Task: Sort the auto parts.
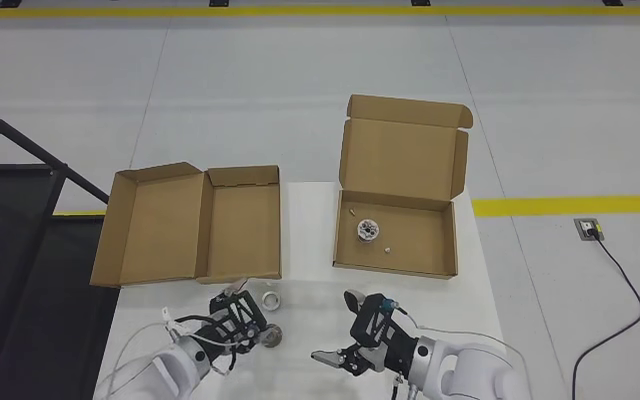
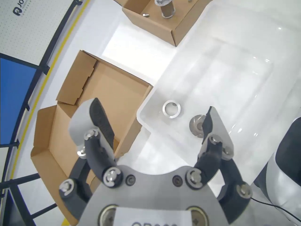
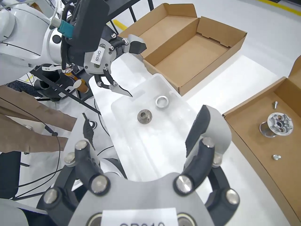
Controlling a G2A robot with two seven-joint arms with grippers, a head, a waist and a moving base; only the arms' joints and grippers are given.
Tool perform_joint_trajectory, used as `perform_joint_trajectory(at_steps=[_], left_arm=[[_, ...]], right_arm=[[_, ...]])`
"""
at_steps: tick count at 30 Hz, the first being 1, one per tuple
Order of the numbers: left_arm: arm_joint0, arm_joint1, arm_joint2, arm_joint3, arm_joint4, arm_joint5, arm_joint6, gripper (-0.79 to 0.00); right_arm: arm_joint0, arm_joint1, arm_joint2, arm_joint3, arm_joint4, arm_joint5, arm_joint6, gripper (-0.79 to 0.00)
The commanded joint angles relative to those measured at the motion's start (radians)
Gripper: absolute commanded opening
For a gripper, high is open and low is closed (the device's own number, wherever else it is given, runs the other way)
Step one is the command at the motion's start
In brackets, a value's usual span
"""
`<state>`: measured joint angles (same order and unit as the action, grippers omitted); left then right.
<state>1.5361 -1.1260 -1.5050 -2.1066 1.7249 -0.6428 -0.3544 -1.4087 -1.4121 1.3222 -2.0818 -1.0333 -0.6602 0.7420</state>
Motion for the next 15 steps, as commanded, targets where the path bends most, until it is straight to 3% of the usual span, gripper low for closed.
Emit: perform_joint_trajectory(at_steps=[1,8,12,15], left_arm=[[-0.022,0.003,0.026,0.014,0.020,-0.057,-0.008,0.000],[-0.186,0.021,-0.005,0.097,-0.078,-0.370,-0.076,0.000],[-0.258,0.051,0.083,0.118,-0.132,-0.370,-0.231,0.000],[-0.258,0.051,0.083,0.118,-0.132,-0.370,-0.231,0.000]], right_arm=[[0.000,0.000,0.000,0.000,0.000,0.000,0.000,0.000],[0.000,0.000,0.000,0.000,0.000,0.000,0.000,0.000],[0.000,0.000,0.000,0.000,0.000,0.000,0.000,0.000],[0.000,0.000,0.000,0.000,0.000,0.000,0.000,0.000]])
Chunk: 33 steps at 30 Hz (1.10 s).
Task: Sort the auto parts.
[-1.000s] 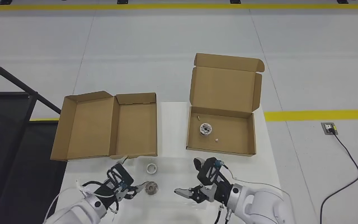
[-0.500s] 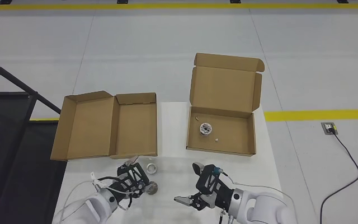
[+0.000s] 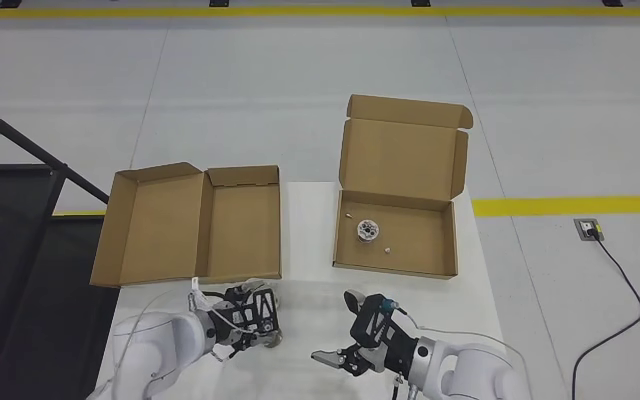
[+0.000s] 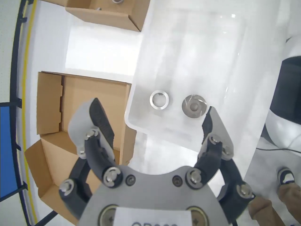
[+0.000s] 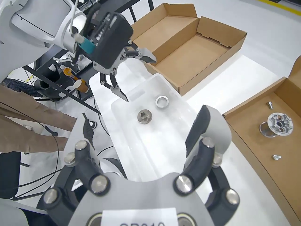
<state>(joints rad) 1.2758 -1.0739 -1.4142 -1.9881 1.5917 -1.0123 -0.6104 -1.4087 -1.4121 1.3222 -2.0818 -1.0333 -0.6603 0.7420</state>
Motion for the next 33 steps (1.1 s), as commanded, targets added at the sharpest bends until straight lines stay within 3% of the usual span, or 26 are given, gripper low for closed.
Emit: perform_joint_trajectory(at_steps=[1,17,26,33], left_arm=[[0.002,-0.001,-0.008,0.000,0.001,0.000,0.026,0.000],[0.002,-0.001,-0.008,0.000,0.001,0.000,0.026,0.000],[-0.050,0.004,0.129,0.034,0.101,0.000,-0.006,0.000],[-0.119,0.012,0.239,0.114,0.100,0.000,-0.075,0.000]], right_arm=[[0.000,0.000,0.000,0.000,0.000,0.000,0.000,0.000],[0.000,0.000,0.000,0.000,0.000,0.000,0.000,0.000],[0.000,0.000,0.000,0.000,0.000,0.000,0.000,0.000],[-0.064,0.011,0.094,-0.087,-0.090,0.143,-0.129,0.000]])
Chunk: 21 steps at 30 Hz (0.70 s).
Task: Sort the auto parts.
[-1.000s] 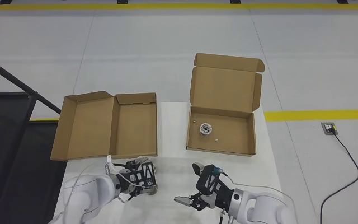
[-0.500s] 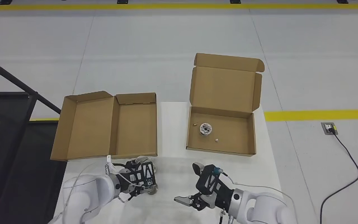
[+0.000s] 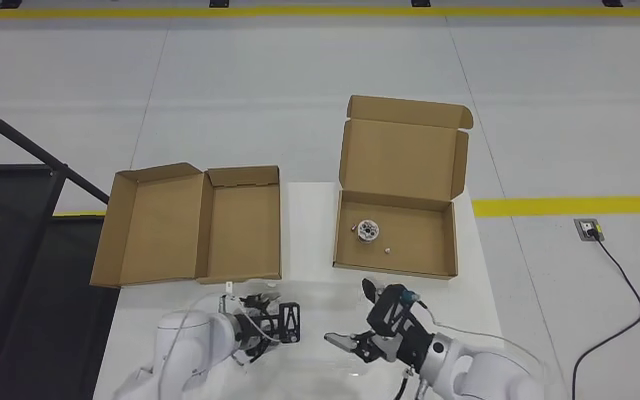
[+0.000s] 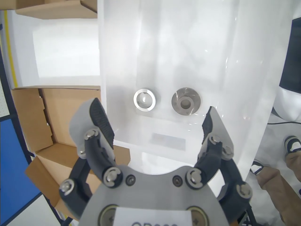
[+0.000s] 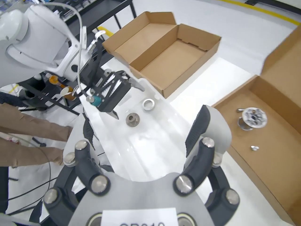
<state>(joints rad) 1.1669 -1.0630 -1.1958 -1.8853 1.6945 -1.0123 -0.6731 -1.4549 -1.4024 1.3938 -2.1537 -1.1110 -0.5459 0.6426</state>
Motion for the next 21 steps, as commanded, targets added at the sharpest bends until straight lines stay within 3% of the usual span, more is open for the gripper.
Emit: perform_joint_trajectory(at_steps=[1,7,17,21], left_arm=[[-0.020,0.003,0.036,0.023,-0.011,0.000,-0.023,0.000],[-0.067,0.010,0.097,0.068,-0.050,0.001,-0.107,0.000],[-0.051,0.011,0.095,0.081,-0.039,0.039,-0.080,0.000],[-0.051,0.015,0.083,0.087,-0.054,0.000,-0.092,-0.009]], right_arm=[[-0.036,0.003,0.039,-0.029,-0.018,0.046,-0.055,0.000],[-0.144,0.013,0.121,-0.098,-0.010,0.085,-0.152,0.000],[-0.144,0.013,0.121,-0.098,-0.010,0.085,-0.152,0.000],[-0.144,0.013,0.121,-0.098,-0.010,0.085,-0.152,0.000]])
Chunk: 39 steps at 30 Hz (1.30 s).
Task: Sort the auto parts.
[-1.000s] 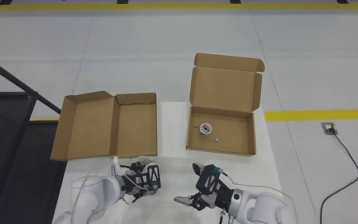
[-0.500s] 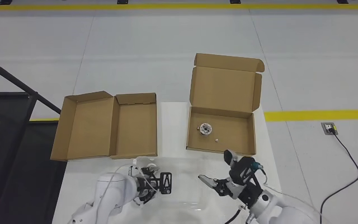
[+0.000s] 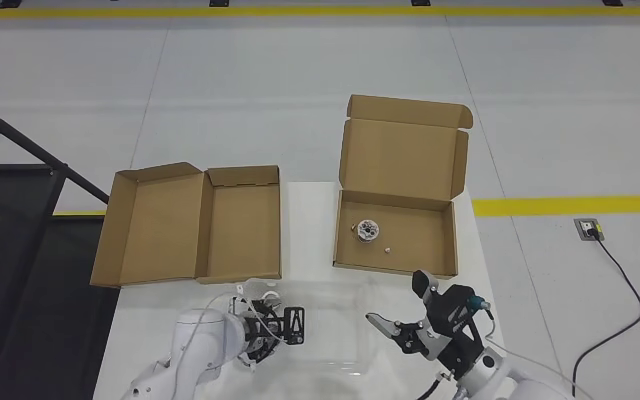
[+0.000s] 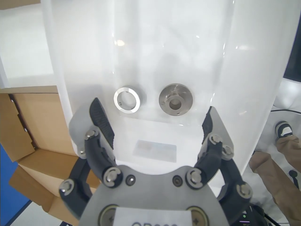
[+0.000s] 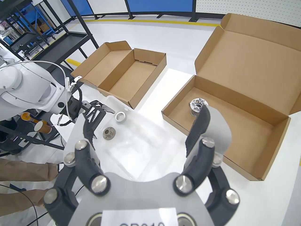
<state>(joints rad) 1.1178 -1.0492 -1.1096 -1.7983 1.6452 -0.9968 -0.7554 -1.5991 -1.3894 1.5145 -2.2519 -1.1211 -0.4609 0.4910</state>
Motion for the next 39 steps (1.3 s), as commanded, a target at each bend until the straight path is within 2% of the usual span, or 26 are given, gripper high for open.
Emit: perform_joint_trajectory(at_steps=[1,4,6,9,14,16,17,18,19,33,39], left_arm=[[-0.002,0.002,-0.003,0.001,-0.006,-0.016,-0.021,-0.058],[-0.010,0.004,0.010,0.006,-0.026,-0.016,-0.052,-0.003],[-0.020,0.007,0.026,0.020,-0.024,-0.016,-0.052,0.000],[-0.040,0.009,0.049,0.046,-0.025,-0.014,-0.054,-0.018],[-0.083,0.008,0.090,0.100,-0.051,0.003,-0.071,-0.102],[-0.103,0.007,0.105,0.123,-0.071,0.012,-0.079,-0.188],[-0.112,0.006,0.109,0.133,-0.086,0.019,-0.087,-0.308],[-0.121,0.005,0.114,0.142,-0.103,0.024,-0.091,-0.363],[-0.130,0.006,0.120,0.148,-0.114,0.028,-0.096,-0.382],[-0.224,0.038,0.241,0.228,-0.232,0.032,-0.100,-0.413],[-0.275,0.053,0.308,0.254,-0.293,0.059,-0.127,-0.456]], right_arm=[[0.000,0.000,0.000,0.000,0.000,0.000,0.000,0.000],[0.000,0.000,0.000,0.000,0.000,0.000,0.000,0.000],[0.000,0.000,0.000,0.000,0.000,0.000,0.000,0.000],[0.000,0.000,0.000,0.000,0.000,0.000,0.000,0.000],[0.000,0.000,0.000,0.000,0.000,0.000,0.000,0.000],[0.000,0.000,0.000,0.000,0.000,0.000,0.000,0.000],[0.000,0.000,0.000,0.000,0.000,0.000,0.000,0.000],[0.000,0.000,0.000,0.000,0.000,0.000,0.000,0.000],[0.000,0.000,0.000,0.000,0.000,0.000,0.000,0.000],[0.000,0.000,0.000,0.000,0.000,0.000,0.000,0.000],[0.000,0.000,0.000,0.000,0.000,0.000,0.000,0.000]])
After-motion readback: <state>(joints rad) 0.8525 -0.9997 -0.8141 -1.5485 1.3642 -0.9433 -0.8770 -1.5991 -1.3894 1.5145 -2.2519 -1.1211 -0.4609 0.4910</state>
